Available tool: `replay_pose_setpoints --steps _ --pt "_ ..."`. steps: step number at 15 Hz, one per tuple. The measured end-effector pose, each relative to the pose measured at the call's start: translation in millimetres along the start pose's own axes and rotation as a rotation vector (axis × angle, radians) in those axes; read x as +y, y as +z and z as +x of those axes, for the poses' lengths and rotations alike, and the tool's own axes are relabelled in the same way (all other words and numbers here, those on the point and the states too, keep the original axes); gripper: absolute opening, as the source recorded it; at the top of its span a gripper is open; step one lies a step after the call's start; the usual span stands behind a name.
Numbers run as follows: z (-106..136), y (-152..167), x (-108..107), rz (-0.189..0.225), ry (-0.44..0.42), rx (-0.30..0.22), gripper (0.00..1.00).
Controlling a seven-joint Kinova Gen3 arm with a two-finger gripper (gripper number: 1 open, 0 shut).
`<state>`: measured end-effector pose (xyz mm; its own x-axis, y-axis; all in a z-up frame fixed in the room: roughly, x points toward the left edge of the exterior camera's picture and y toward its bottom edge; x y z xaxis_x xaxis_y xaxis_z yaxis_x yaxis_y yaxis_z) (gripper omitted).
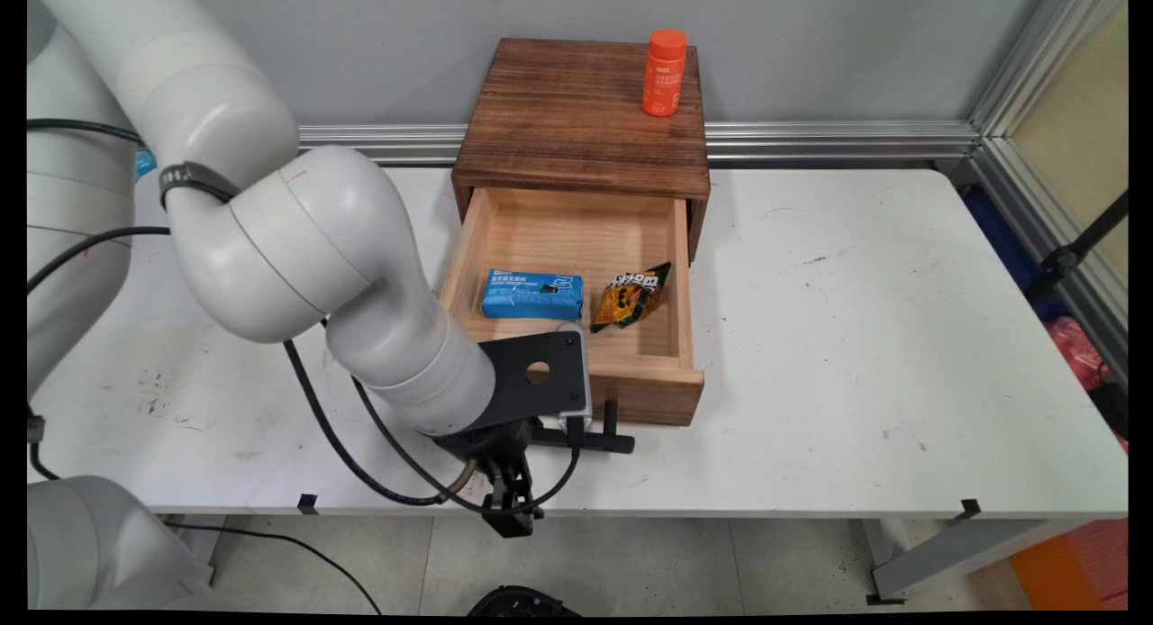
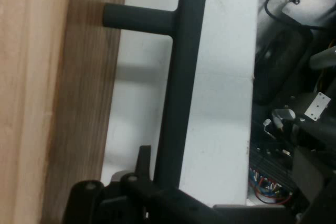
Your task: Open the drawer
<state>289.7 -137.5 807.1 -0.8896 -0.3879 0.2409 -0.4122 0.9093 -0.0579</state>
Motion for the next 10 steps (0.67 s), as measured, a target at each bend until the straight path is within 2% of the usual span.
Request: replay_pose_setpoints --steps 10 --pt "-2.7 -0.5 13.7 -0.024 -0.003 -0.005 1.00"
